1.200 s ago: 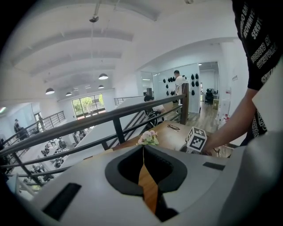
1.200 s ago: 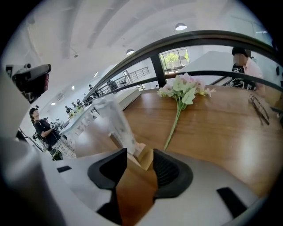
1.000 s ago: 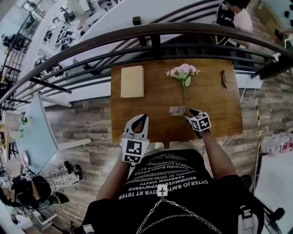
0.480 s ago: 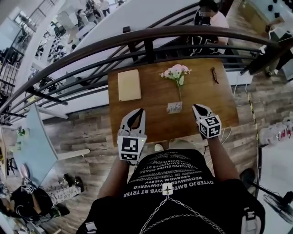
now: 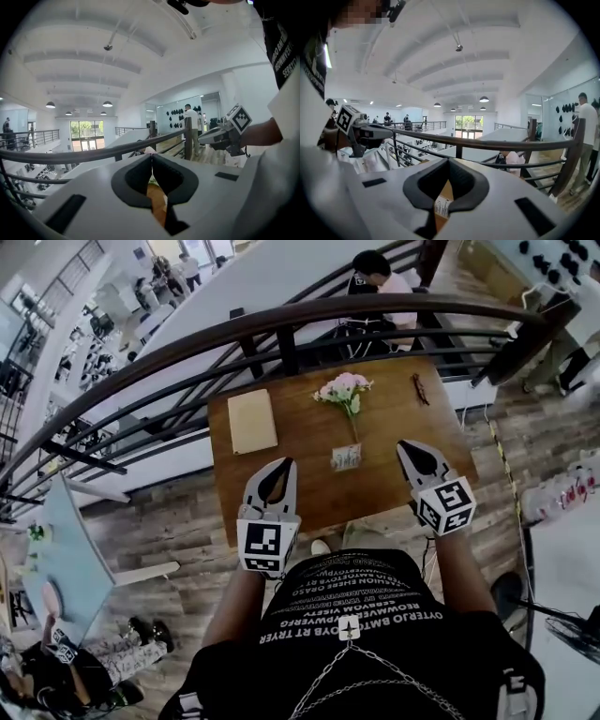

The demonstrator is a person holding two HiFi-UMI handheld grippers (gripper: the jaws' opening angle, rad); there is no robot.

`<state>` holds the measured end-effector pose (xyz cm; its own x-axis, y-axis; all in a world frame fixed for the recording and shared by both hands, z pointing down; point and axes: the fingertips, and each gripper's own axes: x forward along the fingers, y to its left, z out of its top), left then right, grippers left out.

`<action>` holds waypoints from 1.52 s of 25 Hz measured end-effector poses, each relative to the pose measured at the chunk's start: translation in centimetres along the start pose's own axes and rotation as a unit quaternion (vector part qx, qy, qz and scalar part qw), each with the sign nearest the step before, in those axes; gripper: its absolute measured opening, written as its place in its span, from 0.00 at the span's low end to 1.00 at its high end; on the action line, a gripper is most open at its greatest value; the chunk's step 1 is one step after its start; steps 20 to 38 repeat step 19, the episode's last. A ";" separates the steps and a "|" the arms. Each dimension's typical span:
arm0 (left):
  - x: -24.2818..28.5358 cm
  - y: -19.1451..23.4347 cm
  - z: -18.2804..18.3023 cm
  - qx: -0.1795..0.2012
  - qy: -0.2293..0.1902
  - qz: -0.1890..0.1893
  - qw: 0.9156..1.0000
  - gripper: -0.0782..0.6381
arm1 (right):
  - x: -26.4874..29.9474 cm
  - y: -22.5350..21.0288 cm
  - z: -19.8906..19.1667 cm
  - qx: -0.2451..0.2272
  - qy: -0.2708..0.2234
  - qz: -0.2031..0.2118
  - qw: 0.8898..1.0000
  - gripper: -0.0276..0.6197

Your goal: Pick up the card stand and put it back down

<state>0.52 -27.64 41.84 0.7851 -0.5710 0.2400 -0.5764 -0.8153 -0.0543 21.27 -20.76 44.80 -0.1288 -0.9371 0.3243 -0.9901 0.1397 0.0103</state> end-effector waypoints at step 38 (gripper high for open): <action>7.1 -6.1 -0.7 -0.019 0.039 -0.052 0.998 0.15 | -2.1 -6.2 -1.5 0.017 0.013 -0.019 1.000 0.06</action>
